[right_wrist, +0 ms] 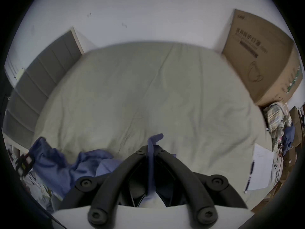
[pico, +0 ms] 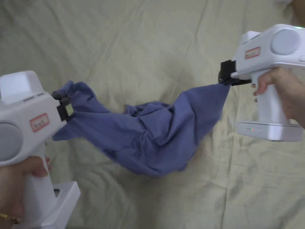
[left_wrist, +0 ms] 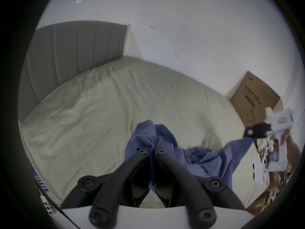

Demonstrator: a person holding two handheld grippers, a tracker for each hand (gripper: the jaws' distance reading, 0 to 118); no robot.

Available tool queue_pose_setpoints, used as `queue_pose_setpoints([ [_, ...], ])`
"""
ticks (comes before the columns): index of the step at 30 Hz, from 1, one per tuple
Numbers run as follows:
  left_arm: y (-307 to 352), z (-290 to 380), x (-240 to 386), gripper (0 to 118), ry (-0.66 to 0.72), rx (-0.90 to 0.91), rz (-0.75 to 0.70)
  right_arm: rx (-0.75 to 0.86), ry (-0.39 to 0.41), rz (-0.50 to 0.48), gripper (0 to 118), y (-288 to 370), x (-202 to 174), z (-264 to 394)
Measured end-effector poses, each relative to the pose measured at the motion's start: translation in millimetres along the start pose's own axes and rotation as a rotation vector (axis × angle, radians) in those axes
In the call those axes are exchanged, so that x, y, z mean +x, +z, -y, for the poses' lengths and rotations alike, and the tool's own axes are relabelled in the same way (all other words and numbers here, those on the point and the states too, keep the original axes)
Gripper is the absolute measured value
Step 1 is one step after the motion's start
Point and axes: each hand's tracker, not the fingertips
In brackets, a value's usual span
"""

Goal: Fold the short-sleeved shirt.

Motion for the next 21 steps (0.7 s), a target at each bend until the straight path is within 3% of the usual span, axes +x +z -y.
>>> queue_pose_setpoints([
  [4,41.2,-30.2,-9.9,1,0.016,0.102,-0.014,0.133,-0.051,-0.03,3,117.1,30.4,15.8],
  [11,123.9,-91.3,-9.6,1,0.075,0.295,0.055,0.4,-0.102,0.027,3,280.4,55.9,44.2],
  [15,169.3,-138.1,10.0,1,0.063,0.407,0.146,0.51,-0.176,0.03,3,343.1,71.9,42.8],
  [21,203.9,-223.7,56.6,1,-0.004,0.501,0.2,0.652,-0.189,0.112,3,408.9,74.2,14.0],
])
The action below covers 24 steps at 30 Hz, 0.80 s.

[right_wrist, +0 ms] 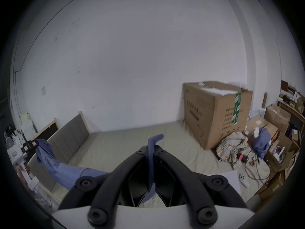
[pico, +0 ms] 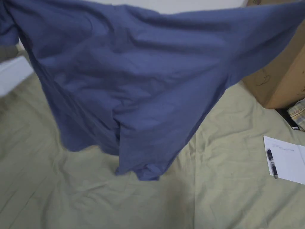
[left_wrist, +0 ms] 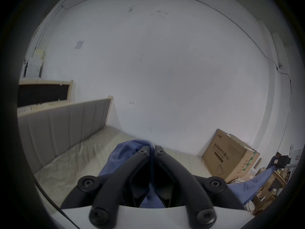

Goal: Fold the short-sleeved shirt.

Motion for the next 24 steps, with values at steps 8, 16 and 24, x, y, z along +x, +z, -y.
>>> queue_pose_setpoints([
  [8,-70.2,-75.1,62.8,1,-0.161,0.03,-0.08,0.098,-0.003,0.128,3,-28.3,-16.0,-76.0],
  [16,-145.0,-104.6,102.9,1,-0.198,0.074,-0.138,0.18,-0.032,0.239,3,-88.5,-35.8,-137.3],
  [24,-218.7,-101.2,123.6,1,-0.201,0.114,-0.171,0.22,-0.045,0.285,3,-156.1,-48.1,-167.8],
])
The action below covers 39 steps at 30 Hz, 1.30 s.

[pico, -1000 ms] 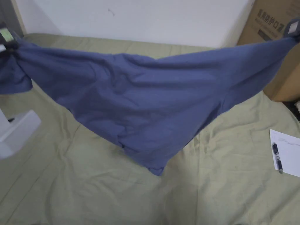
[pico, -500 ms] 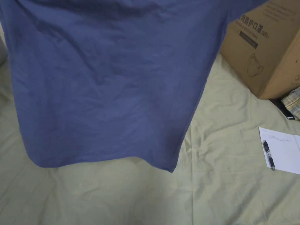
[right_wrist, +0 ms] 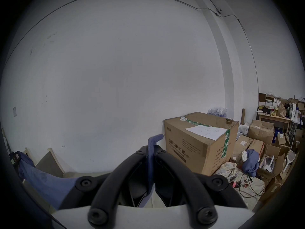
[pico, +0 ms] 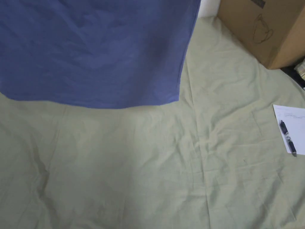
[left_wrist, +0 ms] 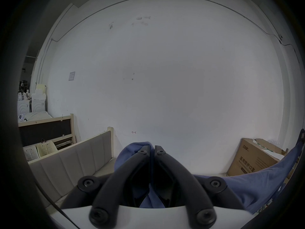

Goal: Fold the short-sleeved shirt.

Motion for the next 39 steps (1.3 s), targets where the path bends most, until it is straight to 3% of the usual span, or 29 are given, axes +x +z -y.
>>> queue_pose_setpoints([
  [7,-26.2,29.5,3.8,1,-0.007,0.004,0.006,0.016,-0.007,0.005,3,-36.7,-12.1,17.2],
  [17,-35.5,138.6,-28.6,1,-0.057,-0.195,0.019,-0.103,0.037,-0.024,3,-46.0,-7.2,104.0],
  [21,-1.9,194.8,-49.5,1,-0.091,-0.275,0.045,-0.202,0.072,-0.043,3,-30.4,14.2,163.0],
  [24,35.0,236.4,-69.2,1,-0.087,-0.31,0.062,-0.273,0.007,-0.083,3,-6.8,39.5,209.0],
  [29,113.6,306.6,-100.7,1,-0.096,-0.399,0.102,-0.367,0.035,-0.133,3,52.0,80.1,290.8],
  [32,164.0,352.0,-116.5,1,-0.125,-0.483,0.099,-0.464,-0.026,-0.161,3,89.0,105.2,347.1],
  [36,215.2,410.4,-138.6,1,-0.089,-0.614,0.06,-0.594,0.02,-0.163,3,127.1,130.4,420.6],
  [39,241.2,440.6,-148.3,1,-0.081,-0.668,0.038,-0.677,-0.097,-0.181,3,151.8,147.2,471.9],
])
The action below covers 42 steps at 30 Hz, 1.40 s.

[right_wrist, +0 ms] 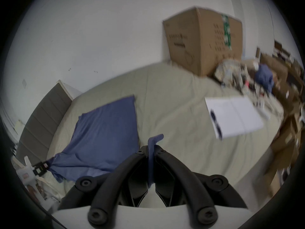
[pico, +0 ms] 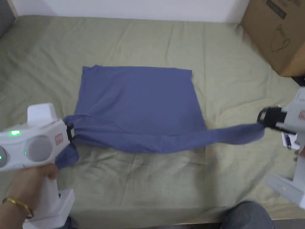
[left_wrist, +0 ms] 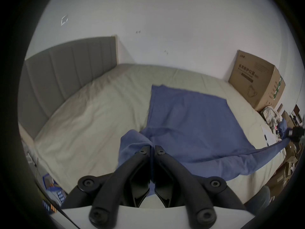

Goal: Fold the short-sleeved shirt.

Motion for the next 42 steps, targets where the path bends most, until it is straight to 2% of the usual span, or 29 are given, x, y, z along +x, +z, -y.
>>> queue_pose_setpoints([
  [6,6.3,39.5,-1.5,2,0.047,-0.042,-0.02,-0.074,-0.02,0.041,3,-7.0,30.7,76.7],
  [7,5.5,40.2,-2.4,7,0.045,-0.045,-0.024,-0.098,-0.01,0.055,3,-12.1,34.8,85.3],
  [8,5.5,39.5,-3.0,20,0.035,-0.041,-0.05,-0.101,-0.009,0.058,3,-13.4,36.2,90.5],
  [9,6.7,41.8,-4.2,34,0.018,-0.039,-0.073,-0.113,-0.004,0.064,4,-14.2,36.7,93.5],
  [10,7.7,39.5,-7.9,54,0.004,-0.044,-0.095,-0.129,0.005,0.063,7,-14.4,36.7,93.8],
  [11,9.6,36.0,-12.5,83,0.008,-0.042,-0.098,-0.122,0.003,0.065,24,-3.1,31.0,95.8],
  [12,12.4,31.8,-18.5,100,0.013,-0.037,-0.108,-0.114,0.012,0.066,49,1.8,29.9,94.1],
  [13,20.3,29.4,-22.5,112,0.029,-0.02,-0.118,-0.108,0.024,0.06,75,5.4,29.5,89.8],
  [14,26.7,23.7,-28.0,118,0.05,0.015,-0.124,-0.095,0.035,0.057,95,9.5,27.9,85.5],
  [15,34.8,16.9,-33.1,118,0.062,0.056,-0.121,-0.064,0.053,0.065,99,18.8,25.0,80.8],
  [22,102.3,-16.5,-10.4,118,-0.012,0.409,-0.077,0.262,0.255,0.014,99,79.8,-25.5,47.0],
  [25,117.0,-12.1,7.1,118,-0.08,0.539,-0.088,0.428,0.286,-0.03,103,93.2,-45.4,52.2],
  [29,126.7,-2.0,20.9,118,-0.12,0.573,-0.07,0.521,0.293,-0.06,106,105.5,-71.1,69.1],
  [31,130.9,1.1,23.4,115,-0.109,0.578,-0.036,0.521,0.311,-0.072,103,104.6,-78.9,75.5],
  [32,132.7,2.4,24.6,107,-0.099,0.578,-0.021,0.535,0.312,-0.079,99,104.8,-82.1,78.9],
  [33,132.7,5.4,26.4,93,-0.1,0.578,-0.017,0.545,0.317,-0.08,93,105.4,-85.8,82.2],
  [34,133.3,7.7,28.8,74,-0.108,0.582,-0.018,0.549,0.32,-0.079,80,106.3,-89.0,84.4],
  [35,133.7,8.9,31.1,42,-0.115,0.585,-0.022,0.55,0.318,-0.081,58,105.5,-91.3,84.5],
  [36,133.0,9.5,33.0,24,-0.133,0.58,-0.029,0.552,0.31,-0.085,36,105.1,-93.5,85.3],
  [37,131.5,11.1,34.2,13,-0.142,0.577,-0.026,0.554,0.303,-0.093,13,104.3,-94.6,85.9],
  [38,130.9,11.9,34.7,6,-0.148,0.572,-0.016,0.56,0.299,-0.091,0,102.7,-95.9,86.5],
  [40,131.0,12.6,35.1,0,-0.147,0.55,0.013,0.558,0.294,-0.09,0,101.6,-97.1,85.0],
  [42,128.2,12.9,35.1,0,-0.142,0.538,0.017,0.555,0.298,-0.091,0,100.6,-100.0,85.6],
])
